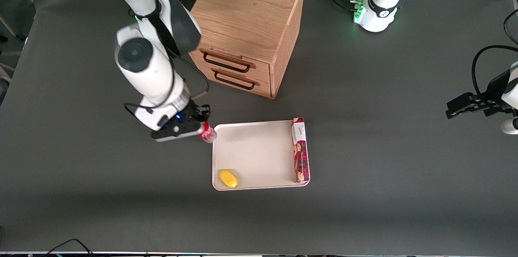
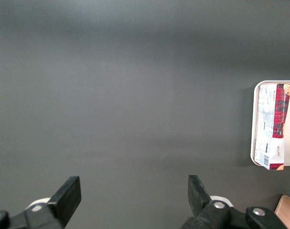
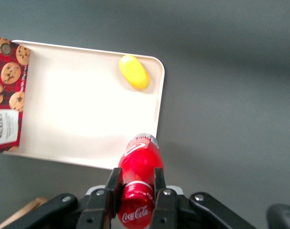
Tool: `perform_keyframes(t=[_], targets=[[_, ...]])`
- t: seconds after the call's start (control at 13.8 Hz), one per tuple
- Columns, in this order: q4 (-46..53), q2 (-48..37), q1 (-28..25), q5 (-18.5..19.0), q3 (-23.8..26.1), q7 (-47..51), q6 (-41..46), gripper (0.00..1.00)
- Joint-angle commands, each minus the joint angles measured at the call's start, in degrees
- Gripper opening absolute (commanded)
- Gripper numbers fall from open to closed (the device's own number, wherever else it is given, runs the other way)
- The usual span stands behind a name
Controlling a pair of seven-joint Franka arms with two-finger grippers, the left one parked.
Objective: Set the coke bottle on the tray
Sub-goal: 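Lower the bottle onto the tray beside the yellow lemon and open the gripper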
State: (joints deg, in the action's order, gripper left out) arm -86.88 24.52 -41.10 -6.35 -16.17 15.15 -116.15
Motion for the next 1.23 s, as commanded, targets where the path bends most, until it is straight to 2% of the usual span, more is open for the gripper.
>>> perform_keyframes(t=[0.0, 0.15, 0.58, 0.8, 0.87, 0.94, 1.02, 1.16], targets=[[6.2, 7.5, -0.3, -5.4, -1.3, 0.5, -1.7, 0.00], [6.3, 10.0, -0.3, -6.2, -1.3, 0.6, -5.1, 0.00], [5.8, 12.7, -0.3, -6.5, -1.1, 0.7, -8.7, 0.00], [5.9, 13.8, -0.3, -8.1, -1.1, 0.7, -8.7, 0.00], [5.9, 14.1, -0.2, -8.1, -1.1, 0.7, -8.8, 0.21], [5.9, 14.1, 0.0, -8.1, -1.1, 0.6, -8.8, 0.57], [5.8, 14.2, 0.1, -8.1, -1.1, 0.7, -8.8, 1.00], [5.8, 14.2, 0.1, -8.2, -1.1, 0.7, -8.8, 1.00]])
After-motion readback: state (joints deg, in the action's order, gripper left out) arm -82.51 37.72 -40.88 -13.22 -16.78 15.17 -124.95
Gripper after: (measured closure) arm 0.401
